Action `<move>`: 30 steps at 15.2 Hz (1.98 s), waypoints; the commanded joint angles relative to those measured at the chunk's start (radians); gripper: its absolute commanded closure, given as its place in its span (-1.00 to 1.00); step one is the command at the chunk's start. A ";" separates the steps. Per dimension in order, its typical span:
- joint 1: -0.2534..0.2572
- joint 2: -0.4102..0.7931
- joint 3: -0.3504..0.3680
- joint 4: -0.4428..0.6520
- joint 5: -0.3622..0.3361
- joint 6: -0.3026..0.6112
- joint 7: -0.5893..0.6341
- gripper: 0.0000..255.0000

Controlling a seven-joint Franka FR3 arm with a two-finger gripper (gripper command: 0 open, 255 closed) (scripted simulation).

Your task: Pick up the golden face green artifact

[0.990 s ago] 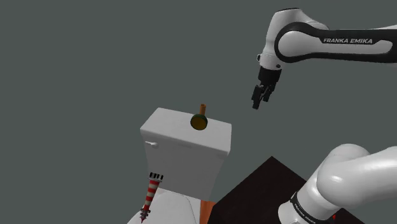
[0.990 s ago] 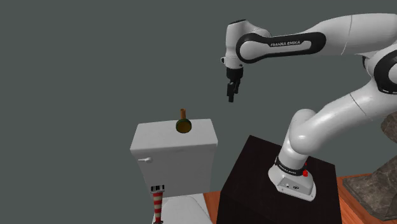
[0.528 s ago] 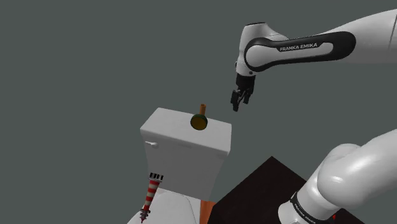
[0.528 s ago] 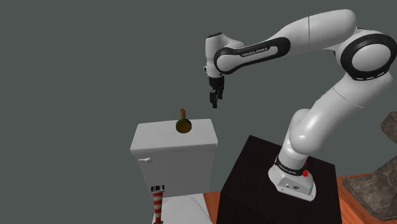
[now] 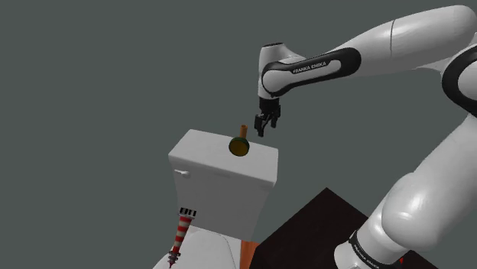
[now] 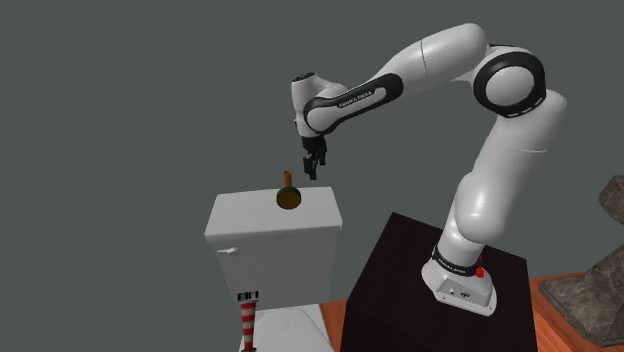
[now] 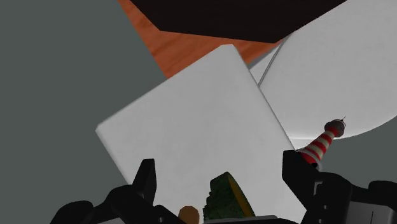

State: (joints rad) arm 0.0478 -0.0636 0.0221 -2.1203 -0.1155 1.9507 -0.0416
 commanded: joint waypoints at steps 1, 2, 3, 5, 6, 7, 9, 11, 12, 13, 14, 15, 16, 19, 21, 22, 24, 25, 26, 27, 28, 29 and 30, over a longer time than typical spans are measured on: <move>0.005 0.081 0.007 0.055 -0.009 0.019 0.012 -1.00; 0.008 0.121 0.009 0.085 -0.014 0.025 0.017 -1.00; 0.011 0.161 0.012 0.117 -0.019 0.030 0.022 -1.00; 0.017 0.242 0.015 0.184 -0.030 0.036 0.031 -1.00; 0.021 0.283 0.017 0.220 -0.035 0.037 0.035 -1.00; 0.024 0.324 0.017 0.257 -0.040 0.037 0.038 -1.00; 0.032 0.407 0.019 0.337 -0.051 0.033 0.045 -1.00; 0.033 0.419 0.018 0.338 -0.052 0.044 0.047 -1.00; 0.033 0.425 0.018 0.332 -0.053 0.055 0.049 -1.00; 0.033 0.431 0.018 0.327 -0.054 0.066 0.051 -1.00; 0.033 0.437 0.017 0.322 -0.056 0.077 0.052 -1.00; 0.033 0.444 0.017 0.318 -0.057 0.088 0.054 -1.00; 0.033 0.450 0.016 0.313 -0.058 0.099 0.056 -1.00; 0.034 0.461 0.016 0.307 -0.060 0.116 0.059 -1.00; 0.034 0.461 0.016 0.307 -0.060 0.115 0.059 1.00; 0.034 0.461 0.016 0.308 -0.060 0.115 0.059 1.00; 0.034 0.461 0.016 0.307 -0.060 0.116 0.059 1.00; 0.034 0.461 0.016 0.308 -0.060 0.115 0.059 1.00; 0.034 0.461 0.016 0.308 -0.060 0.115 0.059 1.00; 0.034 0.461 0.016 0.307 -0.060 0.115 0.059 1.00; 0.034 0.461 0.016 0.307 -0.060 0.115 0.059 1.00; 0.034 0.461 0.016 0.307 -0.060 0.116 0.059 1.00; 0.033 0.454 0.016 0.311 -0.058 0.105 0.057 1.00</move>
State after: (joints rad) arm 0.0812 0.3940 0.0381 -1.8110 -0.1747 2.0617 0.0165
